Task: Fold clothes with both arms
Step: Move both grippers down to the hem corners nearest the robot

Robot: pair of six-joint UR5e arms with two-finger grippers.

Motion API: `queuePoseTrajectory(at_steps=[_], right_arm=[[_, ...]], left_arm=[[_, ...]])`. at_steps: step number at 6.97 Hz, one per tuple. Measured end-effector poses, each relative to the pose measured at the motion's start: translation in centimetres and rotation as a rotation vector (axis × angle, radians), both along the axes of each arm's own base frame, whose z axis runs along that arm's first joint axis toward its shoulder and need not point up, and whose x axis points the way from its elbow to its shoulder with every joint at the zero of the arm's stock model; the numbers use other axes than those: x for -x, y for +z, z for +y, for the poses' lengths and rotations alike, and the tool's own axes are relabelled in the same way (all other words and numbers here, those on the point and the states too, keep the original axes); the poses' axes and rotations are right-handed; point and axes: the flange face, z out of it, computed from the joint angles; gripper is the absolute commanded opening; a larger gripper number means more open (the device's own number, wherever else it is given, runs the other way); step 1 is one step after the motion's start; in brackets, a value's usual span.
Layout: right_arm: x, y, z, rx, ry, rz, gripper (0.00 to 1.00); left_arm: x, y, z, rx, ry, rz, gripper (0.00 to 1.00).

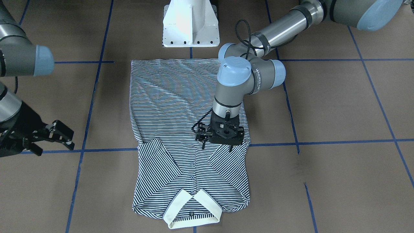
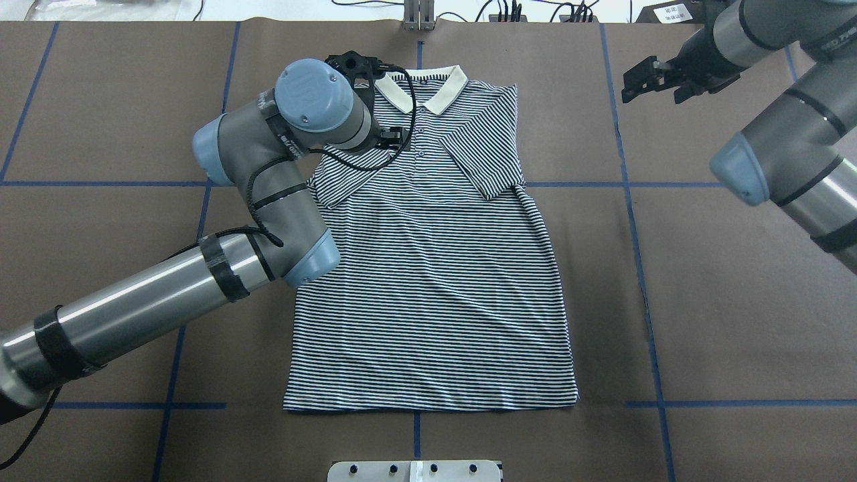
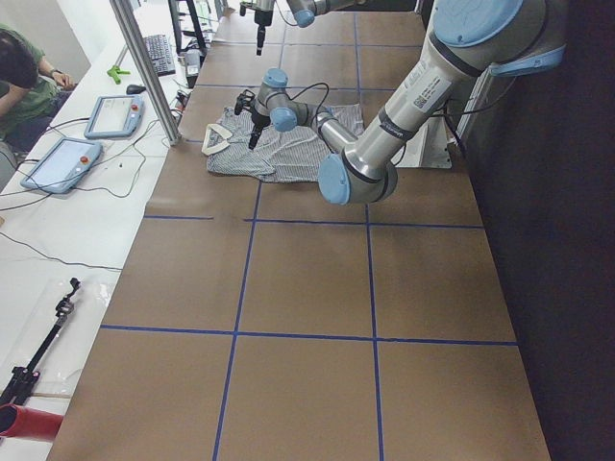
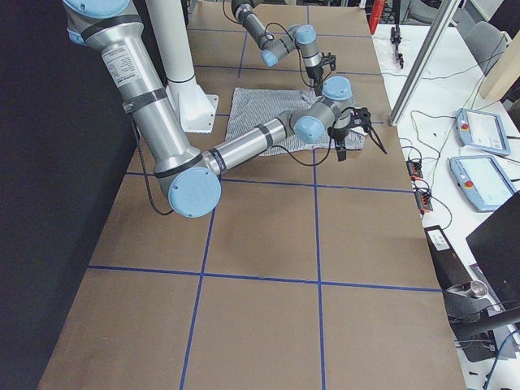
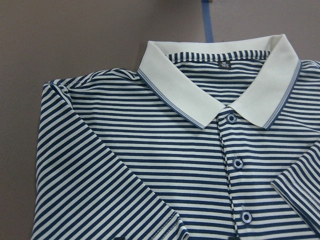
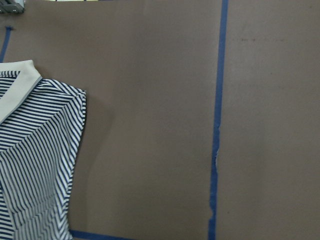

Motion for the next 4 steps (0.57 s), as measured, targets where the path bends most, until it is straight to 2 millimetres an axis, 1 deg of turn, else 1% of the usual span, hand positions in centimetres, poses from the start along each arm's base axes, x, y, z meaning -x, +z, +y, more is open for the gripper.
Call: queuePoseTrajectory(at_steps=[1,2,3,4], right_arm=[[3.0,-1.8,4.6,0.052,0.038,-0.037,0.97],[5.7,-2.5,9.9,0.109,0.066,-0.063,0.95],[7.8,-2.2,16.1,0.159,0.086,-0.069,0.92],[9.6,-2.0,22.2,0.194,0.106,-0.067,0.88]], left_arm=[[2.1,0.7,1.9,-0.016,0.021,0.025,1.0],[4.1,1.0,4.4,-0.034,0.037,0.058,1.0],[5.7,1.7,7.9,-0.039,0.062,0.09,1.0],[6.8,3.1,12.2,-0.024,0.09,0.115,1.0]])
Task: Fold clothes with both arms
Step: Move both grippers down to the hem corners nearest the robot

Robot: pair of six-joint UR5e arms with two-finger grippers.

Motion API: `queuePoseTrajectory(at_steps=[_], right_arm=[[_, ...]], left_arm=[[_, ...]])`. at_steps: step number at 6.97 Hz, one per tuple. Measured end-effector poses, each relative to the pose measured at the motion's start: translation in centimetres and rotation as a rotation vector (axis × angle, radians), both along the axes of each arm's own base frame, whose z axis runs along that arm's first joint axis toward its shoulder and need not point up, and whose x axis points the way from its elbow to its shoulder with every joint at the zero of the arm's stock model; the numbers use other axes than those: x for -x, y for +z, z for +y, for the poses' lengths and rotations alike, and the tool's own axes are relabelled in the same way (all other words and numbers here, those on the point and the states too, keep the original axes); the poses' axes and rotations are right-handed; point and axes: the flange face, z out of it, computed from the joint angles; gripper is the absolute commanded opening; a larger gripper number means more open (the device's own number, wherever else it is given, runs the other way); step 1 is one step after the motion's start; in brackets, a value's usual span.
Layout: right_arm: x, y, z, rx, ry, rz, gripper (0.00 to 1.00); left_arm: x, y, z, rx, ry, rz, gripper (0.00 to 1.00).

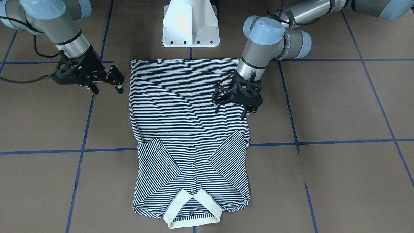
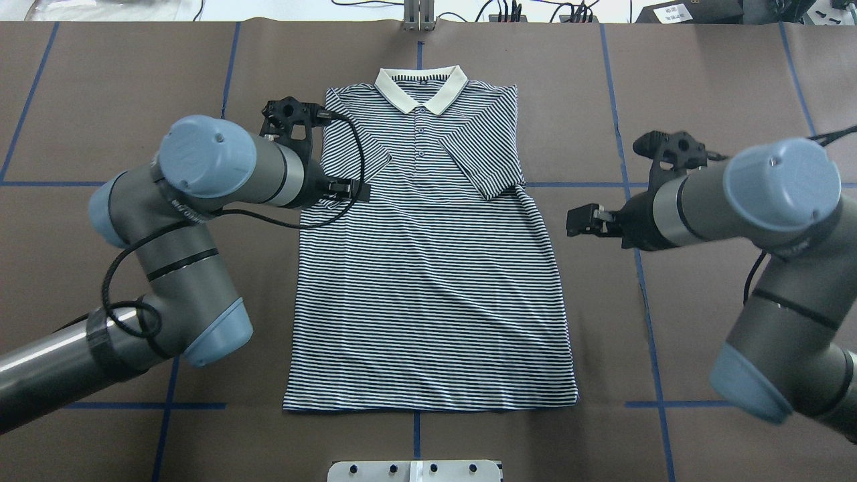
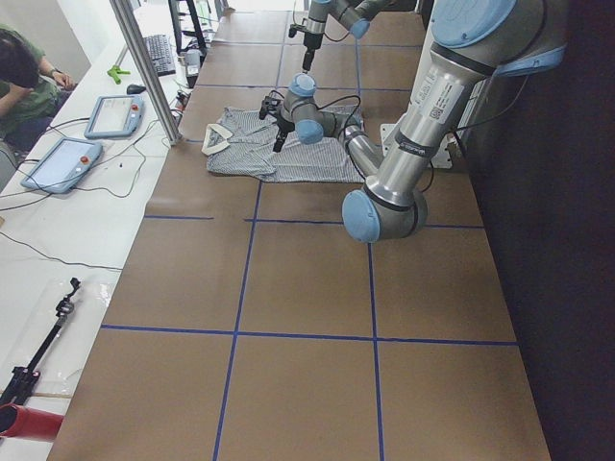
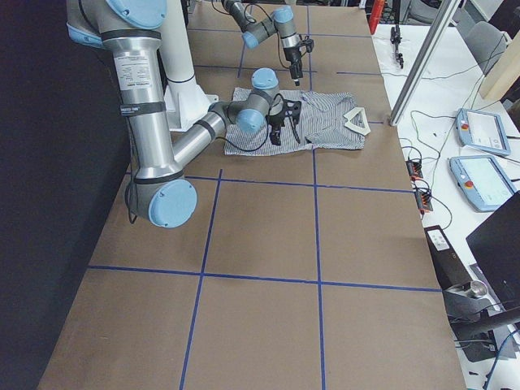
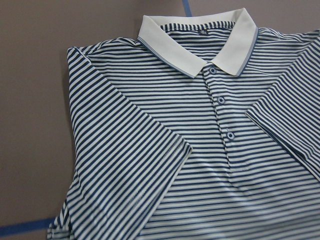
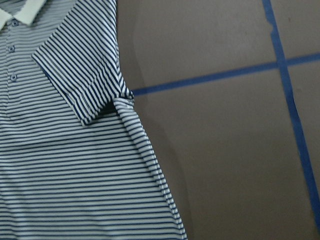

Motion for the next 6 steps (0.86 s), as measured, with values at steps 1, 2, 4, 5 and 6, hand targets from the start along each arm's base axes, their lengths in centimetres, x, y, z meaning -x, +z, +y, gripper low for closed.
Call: queuePoseTrajectory(at_steps=[1,2,4,5,6], right_arm=[[2.1,0.1,5.3,0.022,0.021,0.006,0.83],[4.3,0.1,9.5,0.035,0.034,0.005,0.79],[6.4,-0.3,13.8,0.045,0.052,-0.007,0.82],[6.6,-0.1,14.4,0.046,0.058,-0.005,0.83],[6.7,0.0,14.5,0.046,0.061,-0.003,0.83]], left_arm=[[0.6,1.2,4.2,0.033,0.03,0.02,1.0],[0.8,2.5,8.1,0.073,0.055,0.029,0.89],[1.2,5.1,15.0,0.177,0.056,0.031,0.62],[0.7,6.3,18.0,0.244,0.031,0.028,0.62],[-0.2,7.2,20.3,0.294,0.012,0.013,0.61]])
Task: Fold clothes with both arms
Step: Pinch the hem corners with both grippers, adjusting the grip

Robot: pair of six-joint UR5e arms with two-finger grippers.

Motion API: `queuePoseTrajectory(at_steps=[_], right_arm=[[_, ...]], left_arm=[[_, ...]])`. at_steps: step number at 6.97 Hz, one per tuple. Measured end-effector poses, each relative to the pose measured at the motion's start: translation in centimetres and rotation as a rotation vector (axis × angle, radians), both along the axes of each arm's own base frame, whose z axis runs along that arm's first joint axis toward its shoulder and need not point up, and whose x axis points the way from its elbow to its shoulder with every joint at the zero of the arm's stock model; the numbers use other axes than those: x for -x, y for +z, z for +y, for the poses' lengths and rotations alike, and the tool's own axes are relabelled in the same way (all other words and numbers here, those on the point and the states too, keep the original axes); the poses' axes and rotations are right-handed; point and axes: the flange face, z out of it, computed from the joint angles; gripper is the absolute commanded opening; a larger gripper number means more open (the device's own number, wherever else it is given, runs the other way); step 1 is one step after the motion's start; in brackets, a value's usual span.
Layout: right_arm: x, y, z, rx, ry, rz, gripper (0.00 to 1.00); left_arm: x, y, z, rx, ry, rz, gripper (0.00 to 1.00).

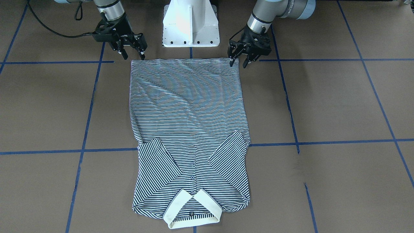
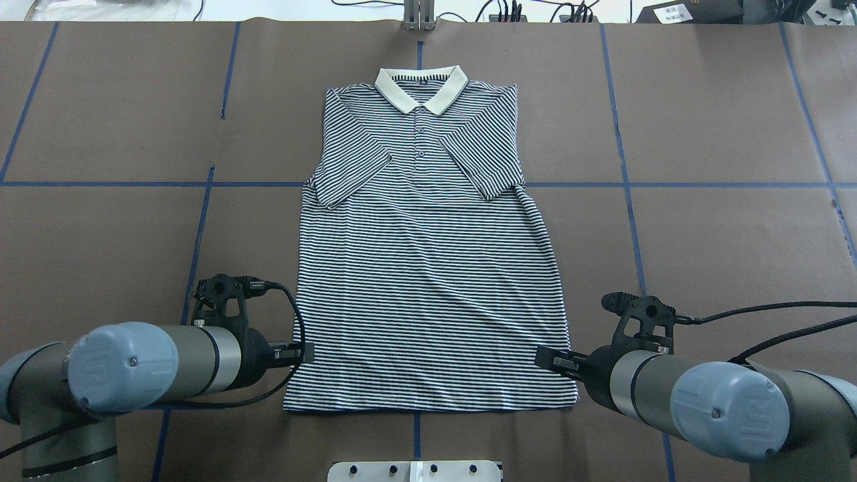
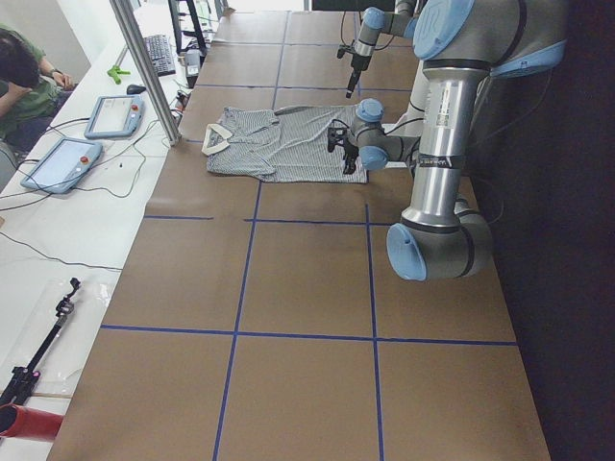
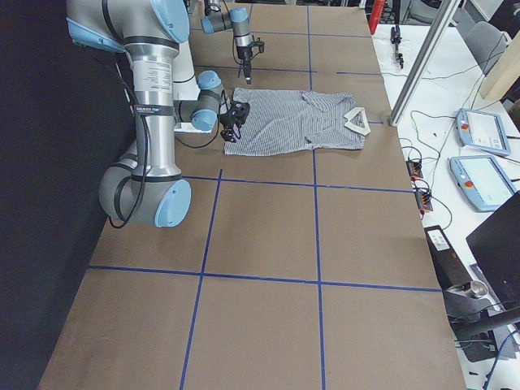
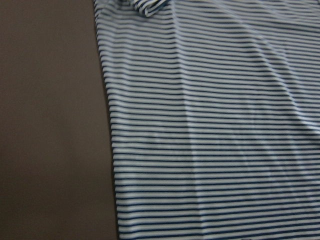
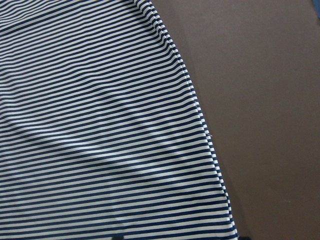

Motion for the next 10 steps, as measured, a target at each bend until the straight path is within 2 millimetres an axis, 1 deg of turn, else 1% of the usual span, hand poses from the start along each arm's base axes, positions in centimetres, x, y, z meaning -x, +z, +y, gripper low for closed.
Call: queuePoseTrajectory(at_steps=[1,2,3,6,8,10], right_arm=[[0.0,0.0,0.0,0.0,0.002,0.001,0.83],[0.0,0.1,0.0,-0.001,0.002,0.001,0.84],[0.0,0.1,0.1,-0.001,0.002,0.001,0.84],[0.0,0.0,0.1,-0.002,0.003,0.0,0.84],[0.1,0.0,0.1,-0.002,0.003,-0.001,0.85],[0.1,-0.1,0.0,-0.004,0.006,-0.003,0.85]], left_arm=[[-0.8,0.7,1.5,0.031,-0.007,-0.026,0.61],[-1.4,1.2,2.4,0.047,-0.008,-0.046,0.59],[-1.7,1.5,3.0,0.053,-0.006,-0.056,0.56],[-2.3,2.2,3.6,0.06,-0.001,-0.071,0.55],[-2.6,2.3,3.7,0.062,0.002,-0.074,0.52],[-2.9,2.4,4.0,0.062,0.008,-0.076,0.52]])
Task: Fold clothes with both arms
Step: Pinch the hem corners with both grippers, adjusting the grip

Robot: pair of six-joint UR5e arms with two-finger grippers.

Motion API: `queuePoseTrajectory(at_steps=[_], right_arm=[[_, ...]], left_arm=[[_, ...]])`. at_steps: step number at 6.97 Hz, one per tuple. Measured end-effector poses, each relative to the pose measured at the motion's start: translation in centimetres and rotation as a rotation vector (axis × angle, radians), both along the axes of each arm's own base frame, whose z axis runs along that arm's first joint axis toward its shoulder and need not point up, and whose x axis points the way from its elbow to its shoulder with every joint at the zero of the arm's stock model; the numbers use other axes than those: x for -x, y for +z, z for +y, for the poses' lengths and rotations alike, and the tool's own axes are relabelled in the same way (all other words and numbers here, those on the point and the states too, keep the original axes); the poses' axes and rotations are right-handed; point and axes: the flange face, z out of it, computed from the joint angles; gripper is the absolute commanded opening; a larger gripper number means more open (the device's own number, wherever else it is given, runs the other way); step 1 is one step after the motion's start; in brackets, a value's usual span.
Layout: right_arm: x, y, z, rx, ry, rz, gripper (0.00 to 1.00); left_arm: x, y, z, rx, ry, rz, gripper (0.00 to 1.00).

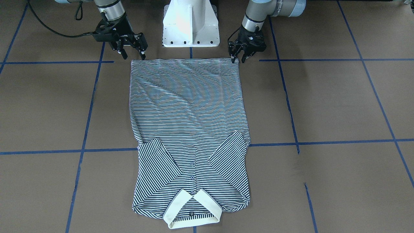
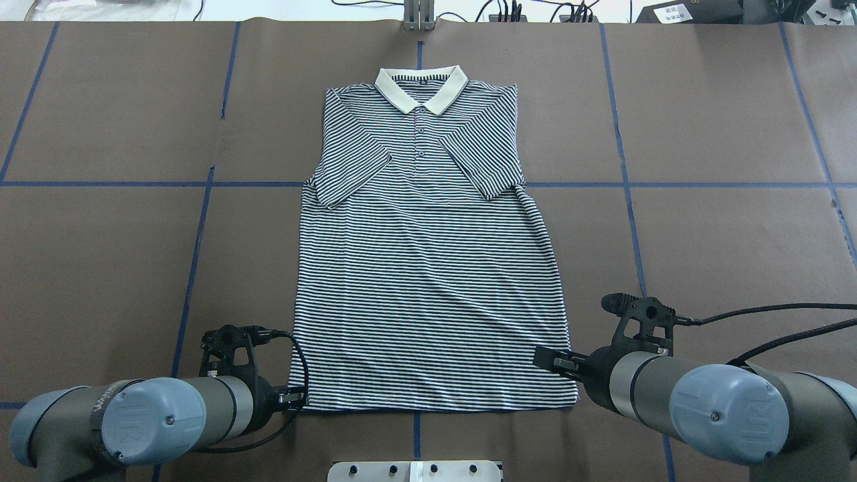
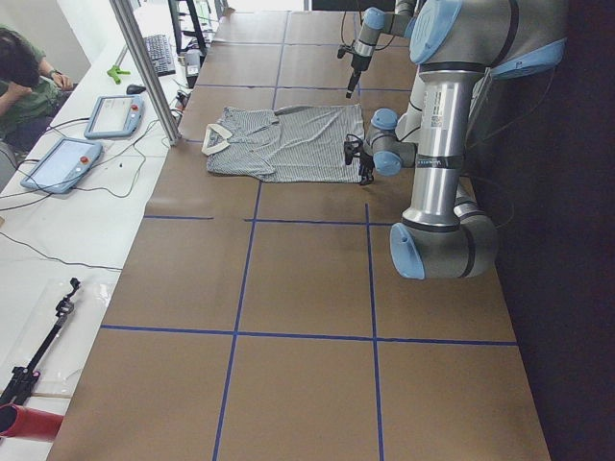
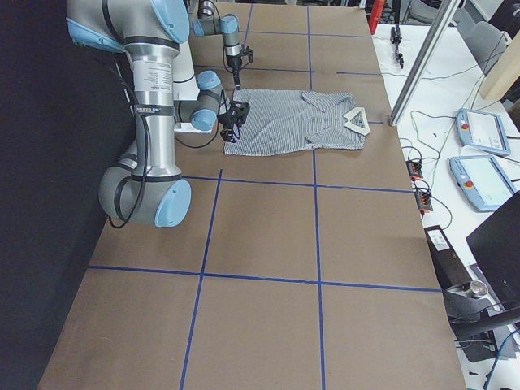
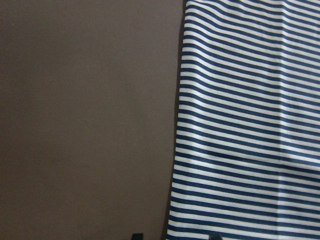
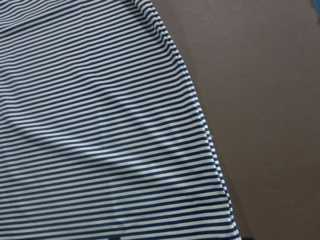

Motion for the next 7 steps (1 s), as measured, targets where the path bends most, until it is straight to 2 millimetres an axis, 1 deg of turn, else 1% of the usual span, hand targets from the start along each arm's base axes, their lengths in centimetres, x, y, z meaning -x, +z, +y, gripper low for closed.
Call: queuePoseTrajectory(at_steps=[2,3,4,7], right_arm=[[0.0,0.0,0.0,-0.003,0.003,0.0,0.85],[0.0,0.0,0.0,-0.003,0.004,0.001,0.85],[0.0,0.0,0.0,-0.003,0.003,0.001,0.85],[0.0,0.0,0.0,-0.003,0.004,0.0,0.85]], left_arm=[[-0.4,-0.1,0.8,0.011,0.008,0.003,0.51],[-0.7,-0.2,1.4,0.019,0.016,0.006,0.45],[-0.9,-0.3,1.8,0.022,0.021,0.008,0.42],[-0.9,-0.6,2.0,0.025,0.025,0.015,0.44]])
